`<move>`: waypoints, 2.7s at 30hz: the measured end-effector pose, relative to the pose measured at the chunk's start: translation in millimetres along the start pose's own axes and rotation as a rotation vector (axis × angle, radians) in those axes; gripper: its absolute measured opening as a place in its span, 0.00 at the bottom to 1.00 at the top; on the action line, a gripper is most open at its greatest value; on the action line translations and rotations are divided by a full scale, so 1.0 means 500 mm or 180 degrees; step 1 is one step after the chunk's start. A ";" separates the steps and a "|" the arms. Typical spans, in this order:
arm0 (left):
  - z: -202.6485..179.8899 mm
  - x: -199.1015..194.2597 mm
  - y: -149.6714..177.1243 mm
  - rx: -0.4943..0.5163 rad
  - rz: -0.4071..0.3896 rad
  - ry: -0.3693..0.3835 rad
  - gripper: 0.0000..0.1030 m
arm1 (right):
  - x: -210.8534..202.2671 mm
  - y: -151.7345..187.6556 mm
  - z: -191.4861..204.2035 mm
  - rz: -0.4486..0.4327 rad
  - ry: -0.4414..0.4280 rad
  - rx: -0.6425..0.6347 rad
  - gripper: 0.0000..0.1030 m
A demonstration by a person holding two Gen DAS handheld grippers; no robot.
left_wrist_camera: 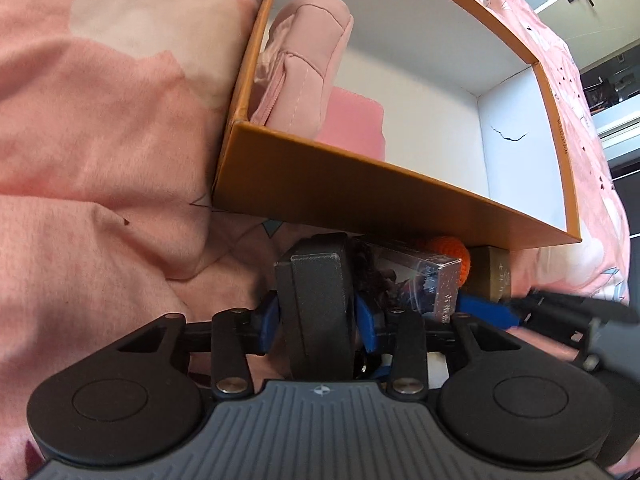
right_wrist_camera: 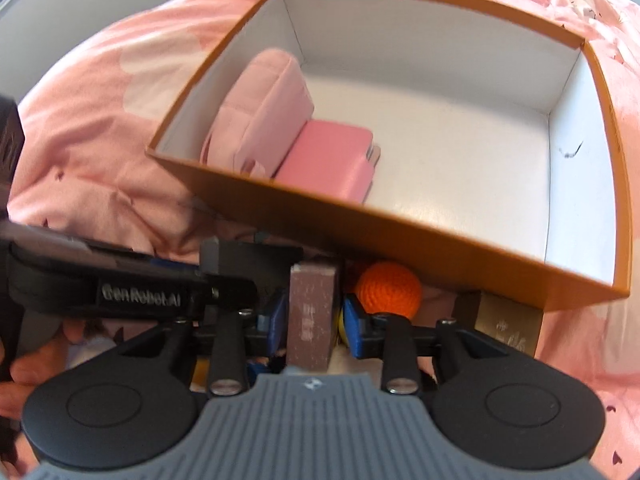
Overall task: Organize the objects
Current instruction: 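Lift the dark grey box and mauve box with both tools toward the box, then lower both held boxes into the box beside the pink items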
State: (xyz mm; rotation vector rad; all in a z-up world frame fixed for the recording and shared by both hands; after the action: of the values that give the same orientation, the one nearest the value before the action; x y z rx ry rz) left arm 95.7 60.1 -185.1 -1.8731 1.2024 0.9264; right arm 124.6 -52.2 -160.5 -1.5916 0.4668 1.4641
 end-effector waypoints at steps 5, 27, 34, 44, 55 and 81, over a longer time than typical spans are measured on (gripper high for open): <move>-0.007 0.006 0.001 0.0034 0.0001 0.0035 0.39 | 0.013 0.022 0.010 0.0049 -0.0055 0.0027 0.36; -0.002 -0.057 -0.008 0.0339 -0.0222 -0.0490 0.38 | -0.027 -0.010 0.058 -0.0165 -0.0223 -0.0142 0.23; 0.015 -0.048 -0.005 0.0249 -0.0201 -0.0491 0.38 | 0.019 0.003 0.061 -0.0106 -0.0226 -0.0024 0.25; 0.014 -0.051 -0.007 0.0270 -0.0219 -0.0475 0.38 | 0.040 0.032 0.055 -0.0037 -0.0221 0.0089 0.24; -0.038 -0.114 0.002 0.0588 -0.0317 -0.0309 0.38 | -0.095 0.006 0.059 -0.0600 -0.0237 0.0100 0.23; -0.204 -0.158 -0.191 0.0912 -0.0777 0.0218 0.36 | -0.208 -0.162 -0.114 -0.1142 -0.0209 0.0947 0.24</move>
State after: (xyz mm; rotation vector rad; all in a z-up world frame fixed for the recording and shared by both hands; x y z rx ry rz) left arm 179.7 36.1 -50.4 -1.7803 1.0547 0.5314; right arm 197.1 -85.0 -41.2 -1.3076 0.3231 1.1141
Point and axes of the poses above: each gripper's, at about its wrist camera, not at the fingertips, and x roughly the way its jaws point, z to its left, y to its underside, the point moved 7 cm from there along x, roughly the way its jaws point, and after that the axes turned 4 degrees about y, right-handed, at the moved point
